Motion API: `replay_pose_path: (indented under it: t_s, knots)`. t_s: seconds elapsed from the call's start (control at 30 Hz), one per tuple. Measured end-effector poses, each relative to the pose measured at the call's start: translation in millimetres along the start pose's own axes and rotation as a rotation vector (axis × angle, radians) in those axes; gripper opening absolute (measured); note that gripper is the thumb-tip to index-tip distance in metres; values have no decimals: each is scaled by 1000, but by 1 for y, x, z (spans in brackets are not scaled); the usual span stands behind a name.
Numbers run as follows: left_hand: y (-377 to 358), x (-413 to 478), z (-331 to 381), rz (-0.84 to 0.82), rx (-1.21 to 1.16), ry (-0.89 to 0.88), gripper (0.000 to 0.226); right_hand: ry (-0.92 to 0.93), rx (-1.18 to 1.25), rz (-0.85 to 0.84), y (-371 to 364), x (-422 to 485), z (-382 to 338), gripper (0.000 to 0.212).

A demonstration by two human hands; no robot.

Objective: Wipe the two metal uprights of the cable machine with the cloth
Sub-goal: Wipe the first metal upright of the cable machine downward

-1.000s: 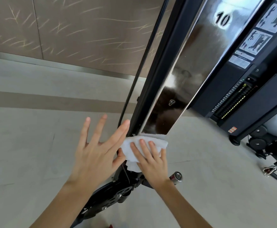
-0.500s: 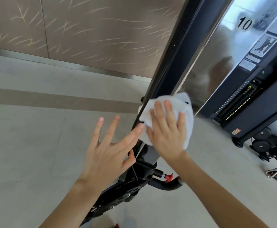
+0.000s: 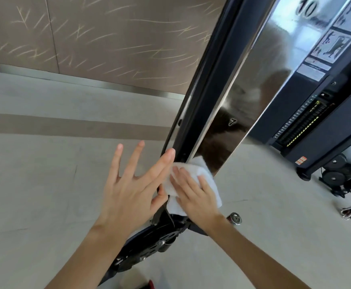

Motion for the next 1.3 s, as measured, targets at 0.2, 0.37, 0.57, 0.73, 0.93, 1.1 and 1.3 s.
replay_pose_path:
  t_s: [0.2,0.37,0.57,0.73,0.93,1.1,1.3]
  knots:
    - [-1,0,1,-33,15,-4,63,-283,66,259,48,52,119,50]
    - [-9,4,0,-33,4,15,62,-517,326,419,60,72,155,52]
    - [-9,3,3,-27,-21,19,61,-444,410,435,20,25,78,56]
    - [-16,10,3,-34,-28,15,63,-456,459,416,0,-11,16,55]
    - [-16,7,5,-31,-20,8,68,-487,578,295,-29,-40,-20,55]
    - [-13,7,5,-42,-15,5,67,-392,573,150,-36,-47,-6,68]
    - [-16,6,5,-59,16,27,65,-500,683,406,52,58,133,47]
Point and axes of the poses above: each hand's wrist, its own x-axis towards the middle knuckle, its own y-axis out of the back of the hand, z = x × y, the point moved 5 cm from there along x, towards the middle knuckle, and after that the axes turned 6 degrees about -x, right-handed, at the moved point
